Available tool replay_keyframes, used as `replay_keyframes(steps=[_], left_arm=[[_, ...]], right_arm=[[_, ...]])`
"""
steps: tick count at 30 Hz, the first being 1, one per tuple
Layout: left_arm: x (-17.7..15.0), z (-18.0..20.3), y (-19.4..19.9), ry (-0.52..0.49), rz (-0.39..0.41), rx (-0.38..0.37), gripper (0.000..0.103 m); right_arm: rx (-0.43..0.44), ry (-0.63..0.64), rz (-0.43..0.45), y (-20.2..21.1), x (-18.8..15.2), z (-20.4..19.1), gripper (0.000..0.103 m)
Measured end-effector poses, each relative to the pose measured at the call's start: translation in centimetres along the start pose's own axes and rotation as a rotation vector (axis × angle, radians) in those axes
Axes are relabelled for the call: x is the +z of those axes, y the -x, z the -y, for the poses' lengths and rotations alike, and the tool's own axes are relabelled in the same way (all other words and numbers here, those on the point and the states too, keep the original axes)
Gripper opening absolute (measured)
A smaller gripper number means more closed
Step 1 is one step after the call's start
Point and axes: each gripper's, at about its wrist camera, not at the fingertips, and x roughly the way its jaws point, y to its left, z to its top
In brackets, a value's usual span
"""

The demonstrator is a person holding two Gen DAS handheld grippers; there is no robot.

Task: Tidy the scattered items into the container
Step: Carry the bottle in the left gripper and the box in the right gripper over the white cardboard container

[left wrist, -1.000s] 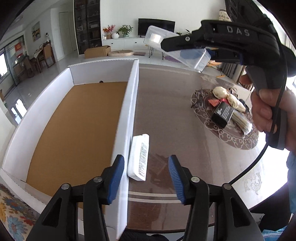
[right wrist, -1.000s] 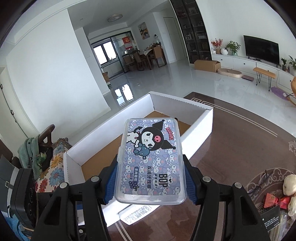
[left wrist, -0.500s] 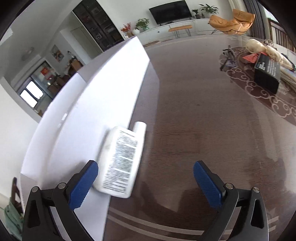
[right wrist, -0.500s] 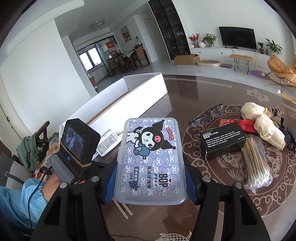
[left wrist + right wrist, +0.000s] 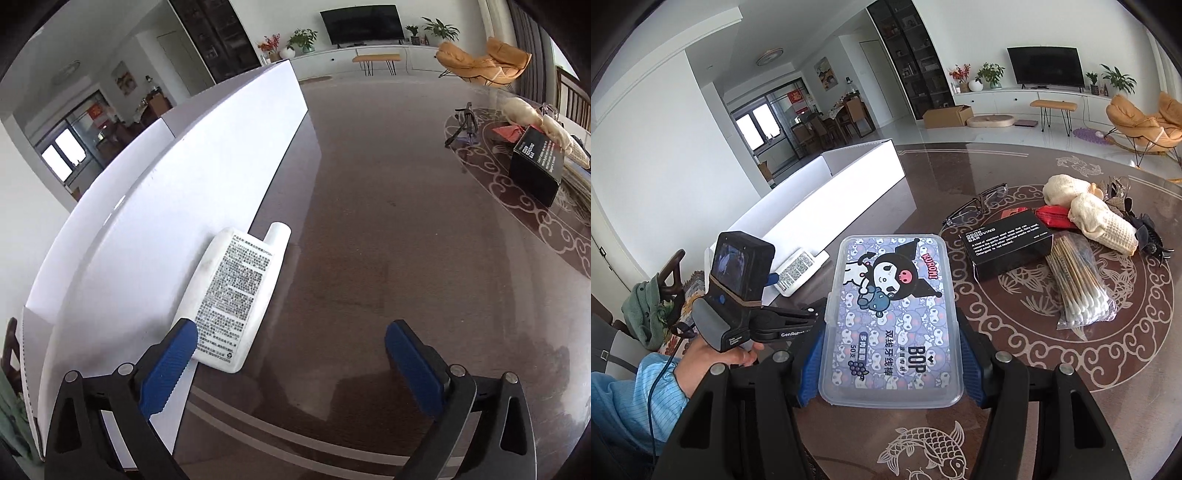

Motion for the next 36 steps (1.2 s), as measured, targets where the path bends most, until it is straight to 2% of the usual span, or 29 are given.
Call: replay_keyframes(steps=[3, 5, 8, 13, 14, 15, 18, 19, 20, 23, 26, 27, 28, 29, 30, 32, 33, 36], left_arm=[[-0.4, -0.4, 0.9, 0.035, -0.018, -0.042, 0.103], [-1.1, -1.0, 0.9, 0.052, -0.023, 0.017, 0.103], [-1.1, -2.9, -0.8, 0.162, -0.071, -0.002, 0.103], [1.3, -3.0, -2.1, 0.149, -0.073, -0.011, 0.103], [1.6, -3.1, -2.2, 0.153, -0.081, -0.046, 0.103], [1.6, -3.0, -2.4, 0.147, -0.094, -0.127, 0.103], [1.0, -0.8, -0.6, -0.043, -0.069, -0.236, 0.103], [0.3, -0.4, -0.3, -0.064, -0.07, -0.245, 0.102], [0.2, -1.0, 0.0, -0.054, -0.057, -0.227, 0.102], [0.5, -3.6, 0.2, 0.015, 0.01, -0.064, 0.101], [1.2, -3.4, -1.9, 0.001, -0.051, -0.019, 0.103], [1.5, -3.3, -2.2, 0.026, -0.02, -0.017, 0.103], [1.8, -3.4, -2.7, 0.054, -0.041, -0.029, 0.103], [1.9, -3.6, -3.1, 0.092, -0.063, -0.098, 0.103], [2.1, -2.7, -3.9, 0.113, -0.087, -0.205, 0.103], [1.9, -1.3, -3.2, 0.064, -0.065, -0.294, 0.101], [1.7, -0.9, -3.0, 0.056, -0.063, -0.312, 0.099], [0.9, -2.6, -2.4, 0.142, -0.028, -0.274, 0.099]], right_arm=[[0.009, -0.009, 0.001, 0.2, -0.5, -0.2, 0.061], [0.009, -0.016, 0.004, 0.4, -0.7, -0.2, 0.061], [0.008, -0.038, 0.007, 0.5, -0.8, 0.3, 0.061], [0.004, -0.05, 0.013, 1.0, -1.0, 0.6, 0.061], [0.001, -0.049, 0.014, 1.1, -1.1, 0.5, 0.061], [-0.002, -0.048, 0.013, 1.3, -1.2, 0.5, 0.061], [-0.017, -0.044, 0.015, 1.7, -1.2, 0.6, 0.061], [-0.023, -0.043, 0.017, 1.9, -1.2, 0.7, 0.061], [-0.028, -0.044, 0.019, 2.1, -1.2, 0.8, 0.061], [-0.03, -0.053, 0.026, 2.3, -1.2, 1.2, 0.061], [-0.011, -0.073, 0.033, 2.1, -1.5, 1.5, 0.061], [-0.006, -0.077, 0.035, 2.0, -1.7, 1.5, 0.061], [-0.001, -0.078, 0.037, 1.9, -1.8, 1.5, 0.061], [0.003, -0.076, 0.04, 1.9, -2.0, 1.4, 0.061], [0.002, -0.071, 0.044, 2.0, -2.1, 1.3, 0.061], [-0.002, -0.061, 0.048, 2.2, -2.4, 1.2, 0.061], [-0.006, -0.059, 0.048, 2.3, -2.5, 1.3, 0.061], [-0.017, -0.064, 0.051, 2.6, -2.8, 1.8, 0.061]])
